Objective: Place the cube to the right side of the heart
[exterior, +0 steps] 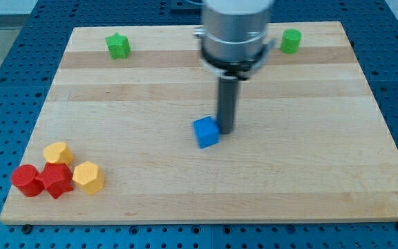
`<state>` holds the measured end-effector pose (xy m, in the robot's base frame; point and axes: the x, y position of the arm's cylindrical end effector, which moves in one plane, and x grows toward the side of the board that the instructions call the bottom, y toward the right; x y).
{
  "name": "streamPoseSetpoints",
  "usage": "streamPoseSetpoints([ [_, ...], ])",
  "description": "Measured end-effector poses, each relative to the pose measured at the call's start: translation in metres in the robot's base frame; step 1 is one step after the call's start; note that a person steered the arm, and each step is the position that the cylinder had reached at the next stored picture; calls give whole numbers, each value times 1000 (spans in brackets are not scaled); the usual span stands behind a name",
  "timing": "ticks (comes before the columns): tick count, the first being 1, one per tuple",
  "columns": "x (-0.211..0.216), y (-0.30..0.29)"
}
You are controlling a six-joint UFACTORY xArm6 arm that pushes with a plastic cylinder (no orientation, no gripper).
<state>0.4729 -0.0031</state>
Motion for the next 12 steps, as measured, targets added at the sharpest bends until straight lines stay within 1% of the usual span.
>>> streamPoseSetpoints([
  [1,2,-56],
  [2,15,-13],
  [3,30,-9],
  [4,30,-69],
  [5,30,-148],
  [6,30,-169],
  [7,26,-116],
  [8,-8,-111],
  [9,-35,-158],
  [10,-37,-204],
  [11,-23,-220],
  [12,-5,-220],
])
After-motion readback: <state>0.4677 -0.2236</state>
